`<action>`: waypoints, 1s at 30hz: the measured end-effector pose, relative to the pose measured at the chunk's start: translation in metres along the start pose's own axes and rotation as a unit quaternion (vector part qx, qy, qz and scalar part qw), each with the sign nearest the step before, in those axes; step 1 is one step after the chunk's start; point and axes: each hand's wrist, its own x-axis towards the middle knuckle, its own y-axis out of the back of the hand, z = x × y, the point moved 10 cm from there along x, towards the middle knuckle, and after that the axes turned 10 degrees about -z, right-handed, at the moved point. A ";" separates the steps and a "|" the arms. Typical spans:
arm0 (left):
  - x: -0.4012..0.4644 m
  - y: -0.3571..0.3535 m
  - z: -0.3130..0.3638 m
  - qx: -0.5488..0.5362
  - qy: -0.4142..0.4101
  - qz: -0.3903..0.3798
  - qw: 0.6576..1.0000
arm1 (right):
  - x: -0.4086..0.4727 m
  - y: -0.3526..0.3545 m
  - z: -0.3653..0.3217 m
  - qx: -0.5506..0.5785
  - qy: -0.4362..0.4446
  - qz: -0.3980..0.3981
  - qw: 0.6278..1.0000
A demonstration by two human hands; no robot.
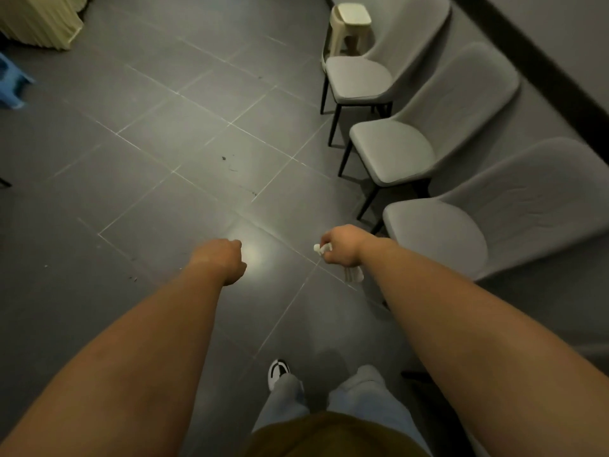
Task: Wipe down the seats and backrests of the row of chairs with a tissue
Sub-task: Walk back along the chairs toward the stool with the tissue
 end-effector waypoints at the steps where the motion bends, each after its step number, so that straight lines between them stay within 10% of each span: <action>1: 0.005 0.005 -0.002 -0.005 0.000 0.004 1.000 | 0.005 0.004 -0.002 0.000 0.001 -0.001 1.000; 30: 0.208 0.229 0.024 -0.194 0.022 0.078 0.978 | 0.236 0.287 0.130 -0.021 0.044 -0.023 0.999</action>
